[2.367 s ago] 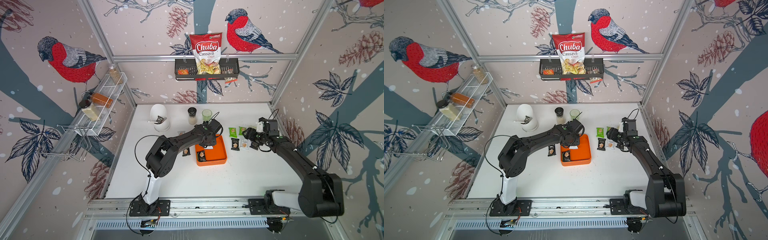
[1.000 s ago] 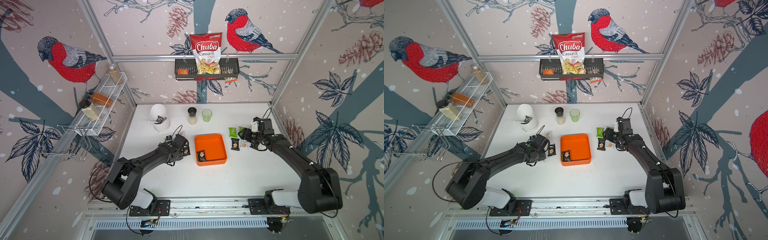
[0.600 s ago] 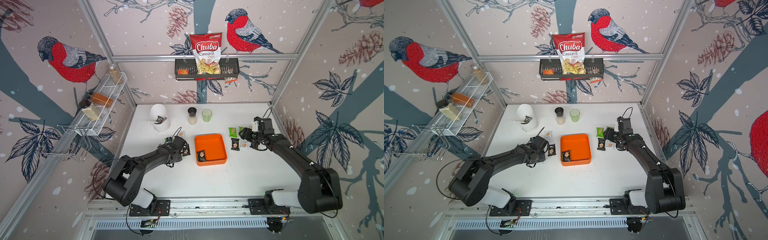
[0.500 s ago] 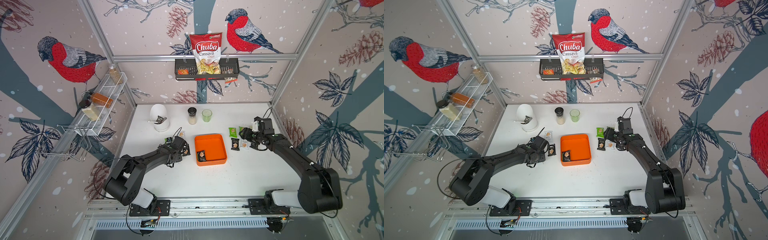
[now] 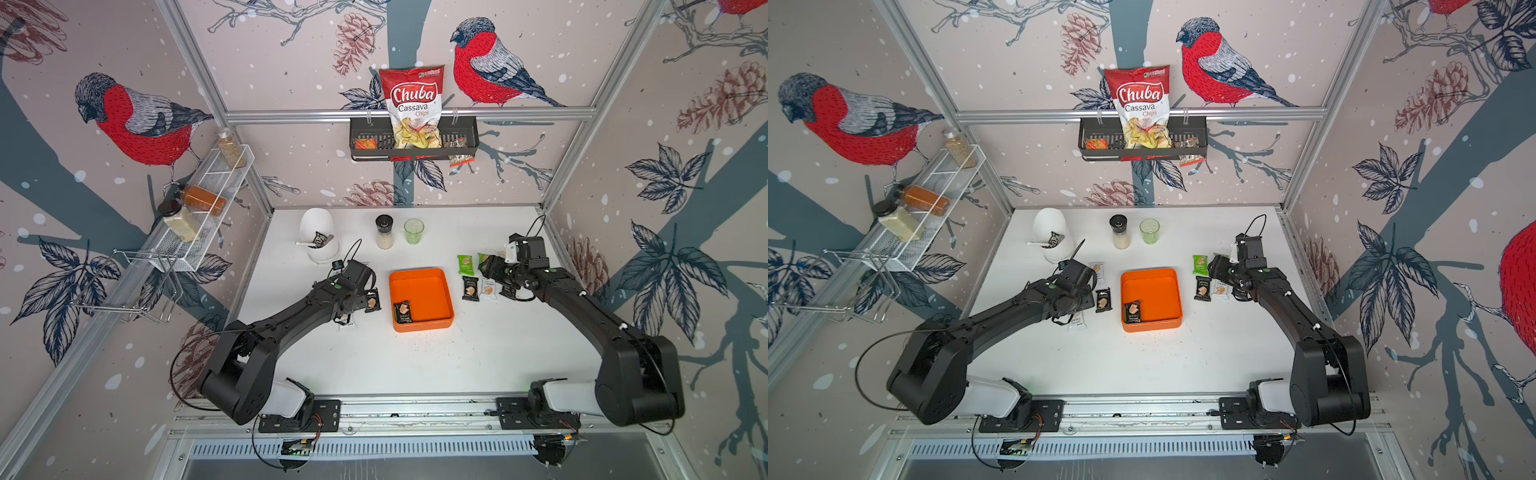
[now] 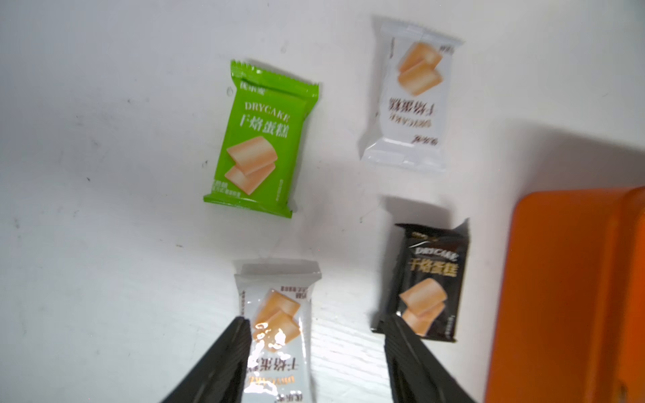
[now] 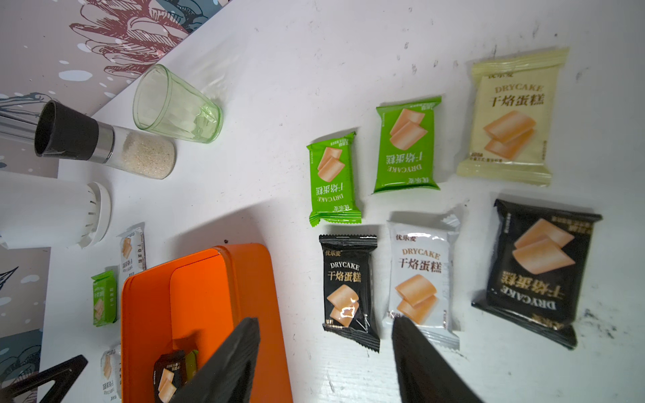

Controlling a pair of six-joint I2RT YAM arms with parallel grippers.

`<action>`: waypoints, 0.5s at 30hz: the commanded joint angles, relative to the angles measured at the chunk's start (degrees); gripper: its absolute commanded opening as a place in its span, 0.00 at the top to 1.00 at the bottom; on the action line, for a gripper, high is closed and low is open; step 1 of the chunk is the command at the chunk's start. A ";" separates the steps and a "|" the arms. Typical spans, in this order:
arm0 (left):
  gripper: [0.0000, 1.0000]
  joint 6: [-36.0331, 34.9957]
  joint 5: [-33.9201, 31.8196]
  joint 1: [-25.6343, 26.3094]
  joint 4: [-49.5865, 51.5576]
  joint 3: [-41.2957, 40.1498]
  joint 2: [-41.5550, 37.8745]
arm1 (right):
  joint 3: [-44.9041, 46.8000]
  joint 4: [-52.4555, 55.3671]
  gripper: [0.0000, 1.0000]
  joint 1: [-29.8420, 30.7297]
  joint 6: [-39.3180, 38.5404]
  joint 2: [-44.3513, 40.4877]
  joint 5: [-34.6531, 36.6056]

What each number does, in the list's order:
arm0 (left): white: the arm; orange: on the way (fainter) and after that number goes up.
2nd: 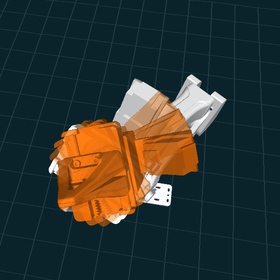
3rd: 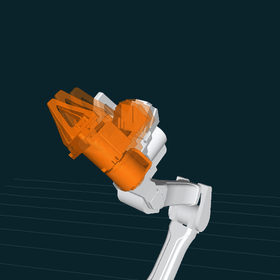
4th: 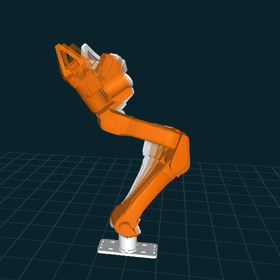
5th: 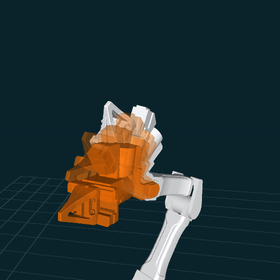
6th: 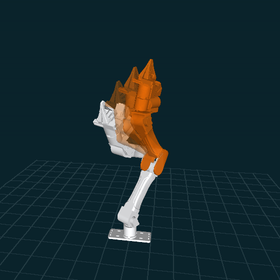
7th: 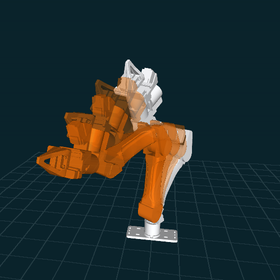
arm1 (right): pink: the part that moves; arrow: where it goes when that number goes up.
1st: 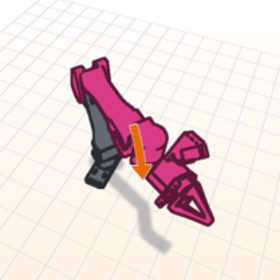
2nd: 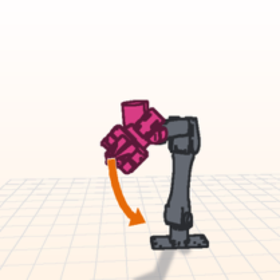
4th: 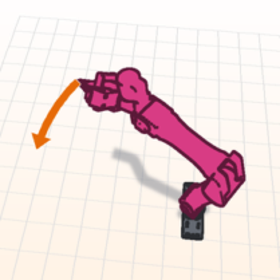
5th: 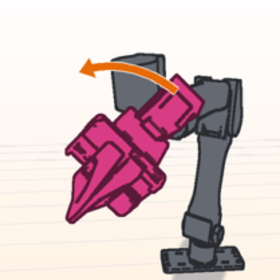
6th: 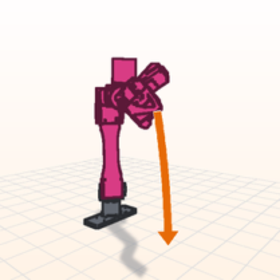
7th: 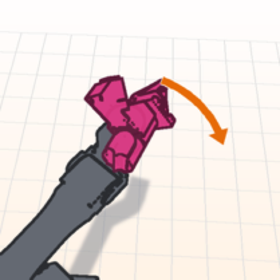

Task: Take the cookies out of the storage box
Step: Place the cookie at the center of the board, then pick up the cookie from the storage box.

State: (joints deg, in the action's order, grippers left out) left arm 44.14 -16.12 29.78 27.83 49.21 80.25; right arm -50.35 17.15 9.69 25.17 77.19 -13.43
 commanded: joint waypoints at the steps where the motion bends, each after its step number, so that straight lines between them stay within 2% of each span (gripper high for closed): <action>1: 0.35 3.14 2.32 0.62 1.02 2.26 -1.61 | -0.11 0.08 0.34 -0.10 -0.82 -0.24 0.12; 8: 0.35 6.05 5.01 5.43 0.91 8.96 0.28 | 0.10 0.01 0.34 -0.31 -0.75 -0.81 0.08; 15: 0.35 6.06 7.17 10.69 4.49 18.06 8.31 | 0.49 -0.23 0.34 -0.38 -0.82 -1.36 -0.11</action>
State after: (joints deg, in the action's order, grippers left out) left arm 49.54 -10.33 39.44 29.06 65.01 86.48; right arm -50.09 17.15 9.34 25.17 76.23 -13.47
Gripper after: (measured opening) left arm 0.654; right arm 0.662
